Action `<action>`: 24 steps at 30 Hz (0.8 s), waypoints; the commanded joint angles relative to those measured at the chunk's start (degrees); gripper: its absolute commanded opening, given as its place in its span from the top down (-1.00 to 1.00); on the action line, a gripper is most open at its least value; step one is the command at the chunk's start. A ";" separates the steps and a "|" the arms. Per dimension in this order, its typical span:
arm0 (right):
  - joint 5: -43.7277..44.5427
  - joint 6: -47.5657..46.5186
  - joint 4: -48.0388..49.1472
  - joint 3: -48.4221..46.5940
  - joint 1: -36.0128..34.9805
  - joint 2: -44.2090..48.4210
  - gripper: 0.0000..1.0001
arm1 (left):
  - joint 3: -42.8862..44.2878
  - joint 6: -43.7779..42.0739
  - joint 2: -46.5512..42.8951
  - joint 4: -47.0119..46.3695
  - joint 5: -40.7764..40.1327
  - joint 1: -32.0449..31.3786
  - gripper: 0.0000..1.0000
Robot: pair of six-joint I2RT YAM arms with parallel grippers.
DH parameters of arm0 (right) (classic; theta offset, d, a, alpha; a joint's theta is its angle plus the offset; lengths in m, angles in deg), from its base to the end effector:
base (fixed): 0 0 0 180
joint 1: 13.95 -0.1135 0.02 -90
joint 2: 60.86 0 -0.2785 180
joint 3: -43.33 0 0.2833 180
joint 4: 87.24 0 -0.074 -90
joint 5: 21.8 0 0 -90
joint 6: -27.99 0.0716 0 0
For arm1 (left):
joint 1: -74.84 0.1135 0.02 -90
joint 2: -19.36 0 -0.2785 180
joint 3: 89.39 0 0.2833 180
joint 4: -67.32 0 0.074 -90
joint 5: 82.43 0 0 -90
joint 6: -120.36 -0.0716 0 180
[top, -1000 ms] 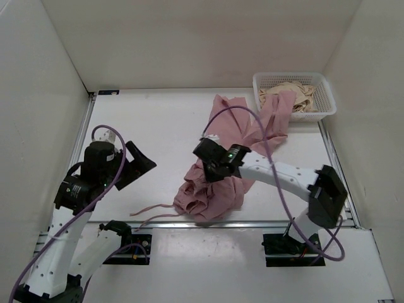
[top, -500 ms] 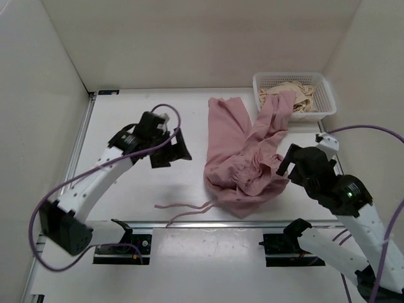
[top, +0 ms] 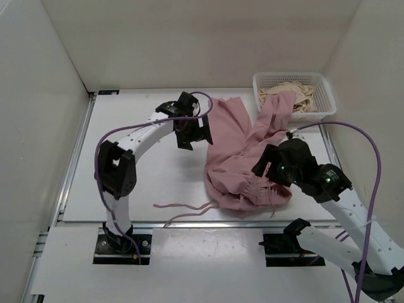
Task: Fold and stack the trousers
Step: Flatten the trousers out
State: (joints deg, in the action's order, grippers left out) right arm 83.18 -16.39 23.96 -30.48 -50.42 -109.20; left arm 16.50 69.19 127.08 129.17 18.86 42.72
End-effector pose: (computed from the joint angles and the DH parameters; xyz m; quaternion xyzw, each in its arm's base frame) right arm 0.1676 0.1009 0.3452 0.1241 0.9034 0.1676 0.3748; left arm 0.3752 -0.2521 0.2405 -0.0344 0.9687 -0.2095 0.1289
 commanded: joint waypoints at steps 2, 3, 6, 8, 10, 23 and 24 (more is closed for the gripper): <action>-17.95 5.78 7.96 5.85 -1.06 -0.44 -0.63 | 12.11 -2.26 7.31 0.11 3.04 0.65 -1.00; -22.67 5.79 10.76 7.08 -1.06 -0.44 -0.59 | 14.24 -2.27 10.98 1.69 3.04 0.65 -1.00; -24.92 2.19 9.75 5.87 -1.67 -5.79 -0.70 | 22.31 -3.58 16.45 4.50 0.22 0.65 -1.00; -20.28 2.19 6.57 5.16 -4.30 -8.51 -0.85 | 26.63 -3.58 21.81 7.41 -0.65 0.65 -1.00; -13.77 2.19 6.04 5.16 -5.45 -9.93 -0.94 | 32.61 -4.20 26.28 7.94 -1.27 0.65 -1.00; 0.12 -1.42 4.56 2.52 -5.46 -17.59 1.00 | 39.57 -3.05 34.50 7.24 3.30 2.06 0.80; 0.13 -2.11 3.94 2.52 -4.93 -16.89 1.00 | 38.79 -3.06 33.53 7.24 3.30 3.02 0.80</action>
State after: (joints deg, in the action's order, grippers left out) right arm 78.83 -17.24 29.71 -25.17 -55.64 -128.80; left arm 54.45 66.70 165.18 136.51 20.78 43.92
